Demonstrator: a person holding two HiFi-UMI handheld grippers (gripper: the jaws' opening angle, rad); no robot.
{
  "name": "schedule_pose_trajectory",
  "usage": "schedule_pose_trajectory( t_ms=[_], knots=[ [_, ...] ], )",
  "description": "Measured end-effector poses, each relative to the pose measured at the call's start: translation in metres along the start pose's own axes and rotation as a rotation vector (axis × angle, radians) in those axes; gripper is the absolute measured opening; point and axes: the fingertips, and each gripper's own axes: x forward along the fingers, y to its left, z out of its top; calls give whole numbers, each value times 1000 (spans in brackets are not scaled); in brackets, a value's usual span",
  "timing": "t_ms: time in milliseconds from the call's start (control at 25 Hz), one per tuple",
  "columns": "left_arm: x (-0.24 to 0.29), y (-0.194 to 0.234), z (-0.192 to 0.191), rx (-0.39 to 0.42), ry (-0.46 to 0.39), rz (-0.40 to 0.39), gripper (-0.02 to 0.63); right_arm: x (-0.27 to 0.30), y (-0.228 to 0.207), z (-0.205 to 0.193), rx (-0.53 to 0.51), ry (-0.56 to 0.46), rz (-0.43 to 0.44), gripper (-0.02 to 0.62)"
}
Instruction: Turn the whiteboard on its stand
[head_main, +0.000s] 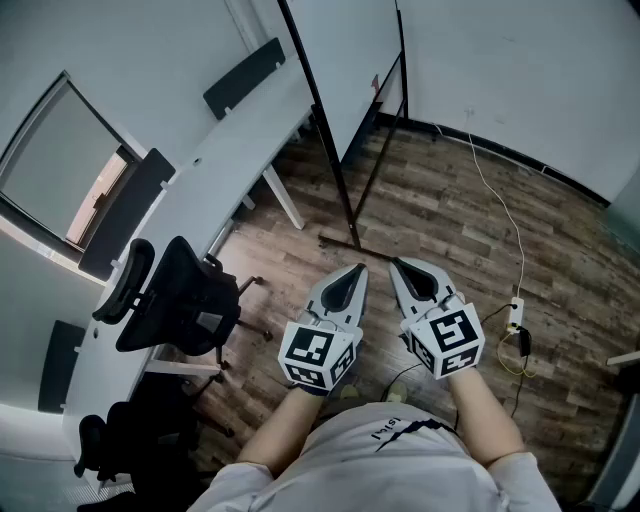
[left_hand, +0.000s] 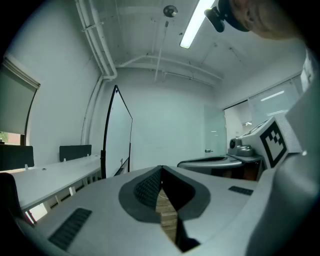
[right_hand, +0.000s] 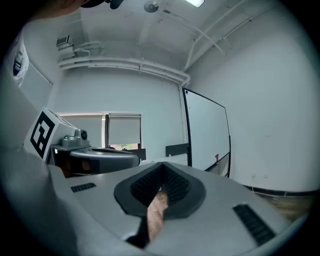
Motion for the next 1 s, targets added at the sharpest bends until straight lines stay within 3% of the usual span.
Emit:
schedule_pose_trajectory(
  t_ms=[240, 520, 1000],
  knots=[
    [8, -15, -3, 19, 5, 9, 12, -9, -15, -1, 12, -19, 5, 12],
    [13, -4, -9, 22, 27, 50, 12, -10, -18, 2, 53, -59, 22, 14],
    [61, 69, -16, -19, 10, 50, 12, 58, -40, 2, 68, -39, -23, 14]
  ],
)
